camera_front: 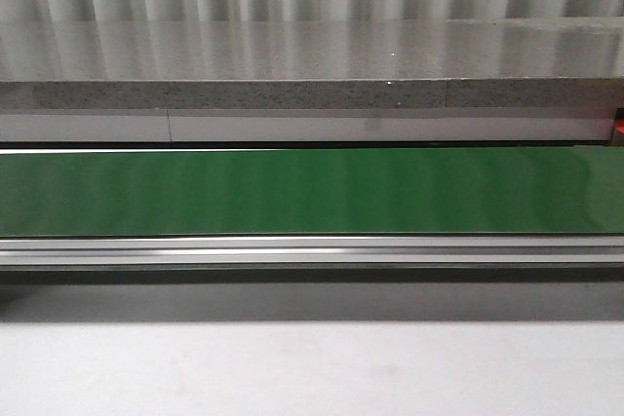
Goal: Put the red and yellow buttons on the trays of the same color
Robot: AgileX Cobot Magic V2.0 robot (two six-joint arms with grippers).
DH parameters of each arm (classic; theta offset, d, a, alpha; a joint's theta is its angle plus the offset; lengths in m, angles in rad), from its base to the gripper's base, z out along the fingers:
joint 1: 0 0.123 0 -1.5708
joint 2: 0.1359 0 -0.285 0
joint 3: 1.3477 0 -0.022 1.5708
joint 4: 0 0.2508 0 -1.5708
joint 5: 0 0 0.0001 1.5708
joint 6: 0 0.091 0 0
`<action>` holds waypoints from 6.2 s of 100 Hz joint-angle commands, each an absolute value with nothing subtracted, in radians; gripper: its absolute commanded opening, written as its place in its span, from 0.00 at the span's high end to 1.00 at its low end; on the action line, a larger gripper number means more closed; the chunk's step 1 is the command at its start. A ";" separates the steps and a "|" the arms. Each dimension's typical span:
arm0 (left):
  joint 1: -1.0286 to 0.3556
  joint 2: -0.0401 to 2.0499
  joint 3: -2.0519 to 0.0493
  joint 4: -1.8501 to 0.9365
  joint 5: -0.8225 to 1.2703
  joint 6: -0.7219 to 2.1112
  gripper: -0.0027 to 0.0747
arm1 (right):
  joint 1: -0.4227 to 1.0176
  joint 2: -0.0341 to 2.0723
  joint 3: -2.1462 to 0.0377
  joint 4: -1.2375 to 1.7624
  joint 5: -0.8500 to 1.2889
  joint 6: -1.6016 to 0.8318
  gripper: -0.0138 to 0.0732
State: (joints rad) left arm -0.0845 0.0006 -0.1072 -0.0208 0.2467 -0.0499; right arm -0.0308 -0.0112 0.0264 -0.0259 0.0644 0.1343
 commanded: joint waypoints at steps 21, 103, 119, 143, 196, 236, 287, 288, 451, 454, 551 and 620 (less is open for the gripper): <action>-0.085 0.215 -0.395 -0.021 0.396 -0.053 0.99 | -0.038 -0.024 0.029 -0.036 -0.009 0.133 0.92; -0.085 0.714 -0.663 0.000 0.399 -0.053 0.32 | -0.038 -0.024 0.029 -0.036 -0.009 0.133 0.92; -0.077 0.820 -0.743 0.013 0.440 -0.070 0.28 | -0.038 -0.024 0.029 -0.036 -0.009 0.133 0.92; 0.043 1.005 -0.916 0.011 0.642 -0.072 0.28 | -0.038 -0.024 0.029 -0.036 -0.009 0.133 0.92; 0.291 1.362 -1.141 -0.016 1.040 -0.072 0.28 | -0.038 -0.024 0.029 -0.036 -0.009 0.133 0.92; 0.354 1.592 -1.268 -0.023 1.145 -0.032 0.28 | -0.038 -0.024 0.029 -0.036 -0.009 0.133 0.92; 0.354 1.786 -1.427 -0.047 1.249 0.085 0.28 | -0.038 -0.024 0.029 -0.036 -0.009 0.133 0.92; 0.354 1.790 -1.427 -0.047 1.249 0.087 0.28 | -0.038 -0.024 0.029 -0.036 -0.009 0.133 0.92; 0.348 1.740 -1.433 -0.030 1.236 0.120 0.82 | -0.038 -0.024 0.029 -0.036 -0.009 0.133 0.92; 0.348 1.721 -1.433 -0.030 1.249 0.120 0.82 | -0.038 -0.024 0.029 -0.036 -0.009 0.133 0.92; 0.107 1.699 -1.455 -0.047 1.249 0.133 0.74 | -0.038 -0.024 0.029 -0.036 -0.009 0.133 0.92; 0.140 1.699 -1.729 -0.041 1.216 0.036 0.32 | -0.038 -0.024 0.029 -0.036 -0.009 0.133 0.92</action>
